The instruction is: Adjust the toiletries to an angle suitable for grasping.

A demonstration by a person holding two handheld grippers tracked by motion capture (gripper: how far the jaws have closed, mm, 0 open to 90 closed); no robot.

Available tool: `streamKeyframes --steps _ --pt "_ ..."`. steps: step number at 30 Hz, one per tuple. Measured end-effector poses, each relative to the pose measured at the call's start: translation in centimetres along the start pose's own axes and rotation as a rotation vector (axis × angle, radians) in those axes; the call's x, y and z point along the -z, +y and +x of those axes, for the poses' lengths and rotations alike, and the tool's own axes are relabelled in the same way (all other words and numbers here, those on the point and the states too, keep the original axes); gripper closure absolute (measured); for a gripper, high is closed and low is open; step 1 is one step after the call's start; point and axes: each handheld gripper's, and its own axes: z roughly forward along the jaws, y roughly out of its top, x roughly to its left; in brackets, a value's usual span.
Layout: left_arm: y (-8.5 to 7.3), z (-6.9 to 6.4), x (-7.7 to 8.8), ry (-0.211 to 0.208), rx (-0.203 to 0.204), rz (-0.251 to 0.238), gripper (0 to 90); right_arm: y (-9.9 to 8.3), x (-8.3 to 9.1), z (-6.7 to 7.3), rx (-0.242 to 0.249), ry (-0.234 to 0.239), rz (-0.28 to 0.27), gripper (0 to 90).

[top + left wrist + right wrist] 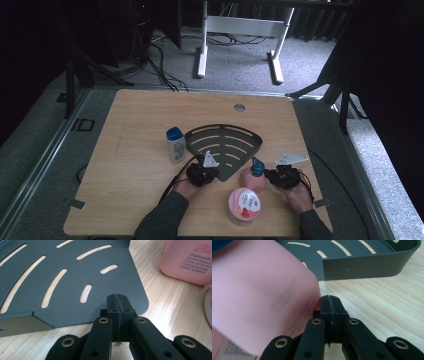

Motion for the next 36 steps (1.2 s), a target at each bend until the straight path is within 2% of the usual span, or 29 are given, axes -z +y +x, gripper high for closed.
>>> streamKeyframes --steps 9,18,30,36 --pt "0.0 0.1 -0.2 -0.010 0.008 0.000 90.0 -0.1 0.4 -0.1 0.005 0.043 0.017 90.0" --pt "0.0 0.2 -0.3 -0.018 0.011 -0.002 90.0 0.5 -0.7 0.8 0.029 0.088 0.013 90.0" --pt "0.0 0.2 -0.3 -0.020 0.017 -0.007 90.0 1.7 -2.5 2.5 0.063 0.129 0.015 90.0" --pt "0.0 0.2 -0.3 -0.022 0.016 -0.005 90.0 2.3 -3.5 3.7 0.088 0.168 0.022 90.0"
